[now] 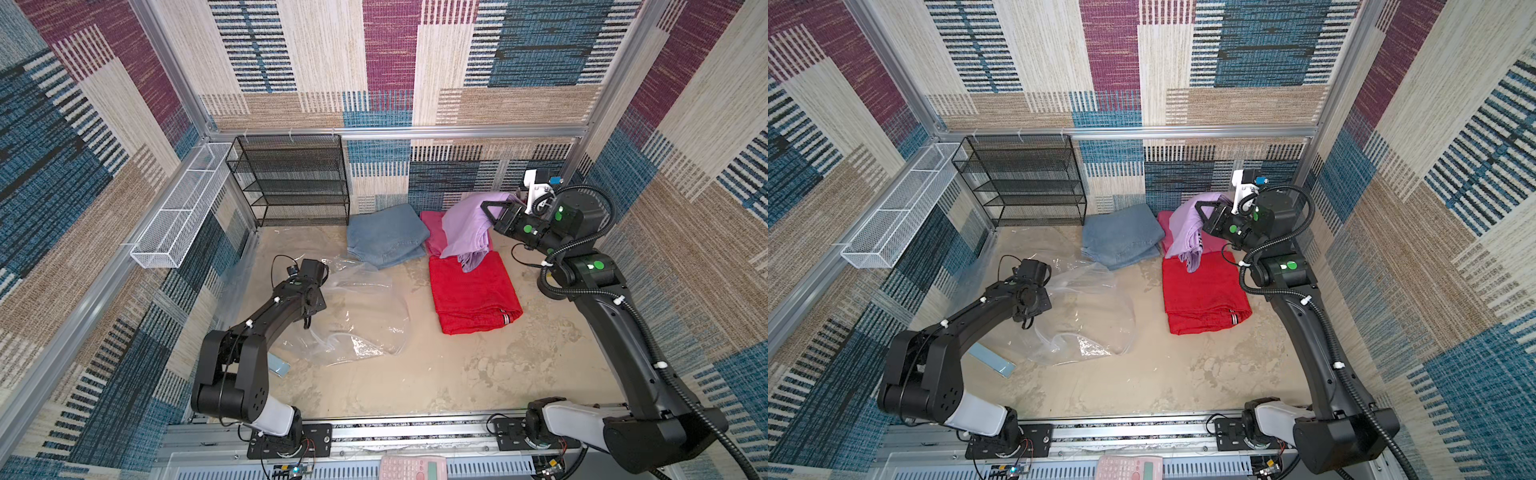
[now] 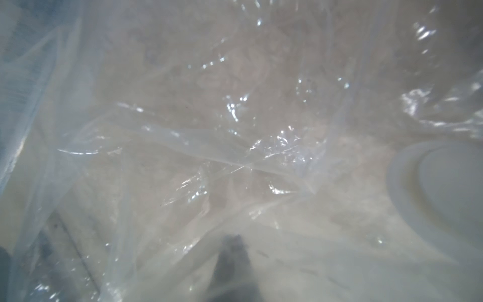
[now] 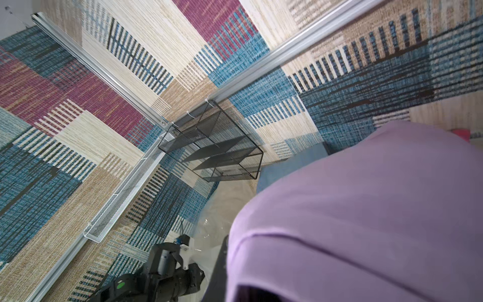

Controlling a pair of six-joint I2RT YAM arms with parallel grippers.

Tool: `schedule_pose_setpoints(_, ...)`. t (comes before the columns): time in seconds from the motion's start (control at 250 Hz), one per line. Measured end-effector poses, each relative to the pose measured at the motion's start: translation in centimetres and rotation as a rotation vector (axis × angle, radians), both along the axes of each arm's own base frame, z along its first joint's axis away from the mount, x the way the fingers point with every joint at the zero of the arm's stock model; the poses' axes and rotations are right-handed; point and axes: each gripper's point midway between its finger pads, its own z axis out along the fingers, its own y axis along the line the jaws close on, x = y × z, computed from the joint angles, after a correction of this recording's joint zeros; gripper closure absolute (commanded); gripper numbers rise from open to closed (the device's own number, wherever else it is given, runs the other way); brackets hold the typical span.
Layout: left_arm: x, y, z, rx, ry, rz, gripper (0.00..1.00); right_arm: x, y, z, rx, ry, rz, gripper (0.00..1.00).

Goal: Take the trousers out of the vacuum bag
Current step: Place the trousers at the center of the board.

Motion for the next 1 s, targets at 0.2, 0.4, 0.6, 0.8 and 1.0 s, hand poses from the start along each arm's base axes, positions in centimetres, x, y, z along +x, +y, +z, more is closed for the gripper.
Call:
schedule_pose_setpoints(0.2, -0.7, 4.2, 7.1, -0.053, -0.208, 0.105, 1.0, 1.3, 2.0, -8.0, -0.002, 0.191, 0.08, 1.0)
schedule_pose_setpoints(0.4, -2.6, 7.1, 9.4, -0.065, -0.279, 0.184, 1.0, -0.4, 8.4, -10.3, -0.003, 0.222, 0.264, 1.0)
schedule_pose_setpoints(0.6, -3.4, 7.3, 9.5, -0.096, -0.284, 0.191, 1.0, -2.0, 14.2, -13.1, 0.018, 0.278, 0.417, 1.0)
schedule_pose_setpoints(0.8, -3.4, 7.1, 9.5, -0.117, -0.285, 0.186, 1.0, -3.6, 17.5, -16.0, 0.042, 0.3, 0.523, 1.0)
schedule_pose_setpoints(1.0, -3.5, 7.0, 9.3, -0.135, -0.286, 0.181, 1.0, -7.7, 16.9, -25.1, 0.054, 0.459, 0.563, 1.0)
